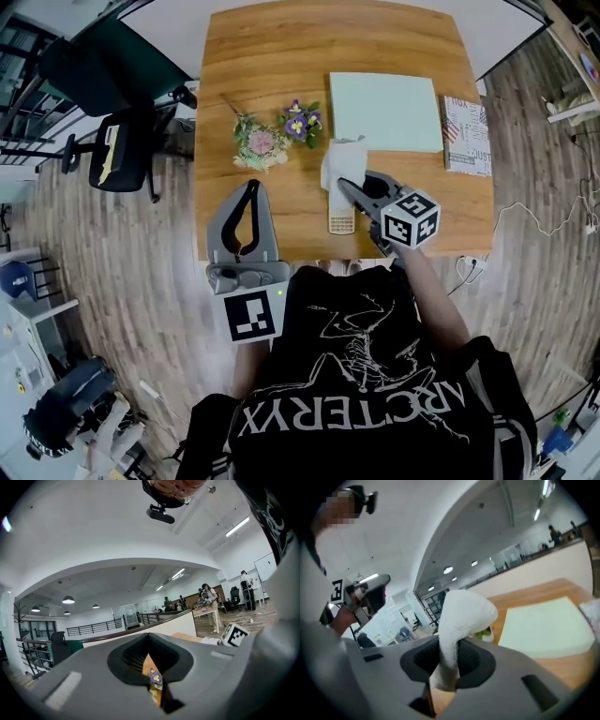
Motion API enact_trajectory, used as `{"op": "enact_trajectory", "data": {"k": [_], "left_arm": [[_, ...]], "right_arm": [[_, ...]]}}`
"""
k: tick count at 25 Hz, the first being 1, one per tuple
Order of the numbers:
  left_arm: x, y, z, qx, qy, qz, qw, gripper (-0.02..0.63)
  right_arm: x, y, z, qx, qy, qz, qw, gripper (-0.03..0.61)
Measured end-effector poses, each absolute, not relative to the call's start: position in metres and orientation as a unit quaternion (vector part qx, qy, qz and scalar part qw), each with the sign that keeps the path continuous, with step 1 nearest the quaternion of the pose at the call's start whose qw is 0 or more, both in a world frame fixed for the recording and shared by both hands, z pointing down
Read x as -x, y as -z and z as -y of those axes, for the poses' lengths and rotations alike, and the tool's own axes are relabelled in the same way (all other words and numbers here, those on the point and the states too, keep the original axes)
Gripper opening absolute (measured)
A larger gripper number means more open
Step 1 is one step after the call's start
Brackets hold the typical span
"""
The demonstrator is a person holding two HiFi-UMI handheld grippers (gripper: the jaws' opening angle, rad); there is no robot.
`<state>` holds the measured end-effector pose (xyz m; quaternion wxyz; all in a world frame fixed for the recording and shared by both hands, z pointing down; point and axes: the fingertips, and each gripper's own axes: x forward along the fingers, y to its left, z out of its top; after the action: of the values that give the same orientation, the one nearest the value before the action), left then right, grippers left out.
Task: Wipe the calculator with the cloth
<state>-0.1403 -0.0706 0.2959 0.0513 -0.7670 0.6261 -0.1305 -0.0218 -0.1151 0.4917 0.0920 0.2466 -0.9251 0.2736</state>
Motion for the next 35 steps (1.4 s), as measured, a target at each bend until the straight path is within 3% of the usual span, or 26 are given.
{"op": "enact_trajectory", "data": {"k": [4,7,14,35], "left_arm": [[0.146,-0.295,0.064,0.761,0.137,-0.633,0.048,0.009],[0.148,-0.296,0.058,0.759,0.144,-0.633,0.045,0.009],[0.153,-0.298,0.053,0.755,0.149,-0.637,0.045,0.009],[0.124,-0.296,0.061,0.775,0.134,-0.615,0.048,0.009]], "right_arm": [[0.057,-0.573,0.1,-0.184,-0.453,0.863,0.125,0.089],[0.068,-0.62,0.093,-0.18,-0.516,0.822,0.159,0.089],[0.066,-0.667,0.091,-0.194,-0.548,0.786,0.208,0.089],[0.0,-0.682,0.097,-0.254,-0.559,0.758,0.22,0.09]]}}
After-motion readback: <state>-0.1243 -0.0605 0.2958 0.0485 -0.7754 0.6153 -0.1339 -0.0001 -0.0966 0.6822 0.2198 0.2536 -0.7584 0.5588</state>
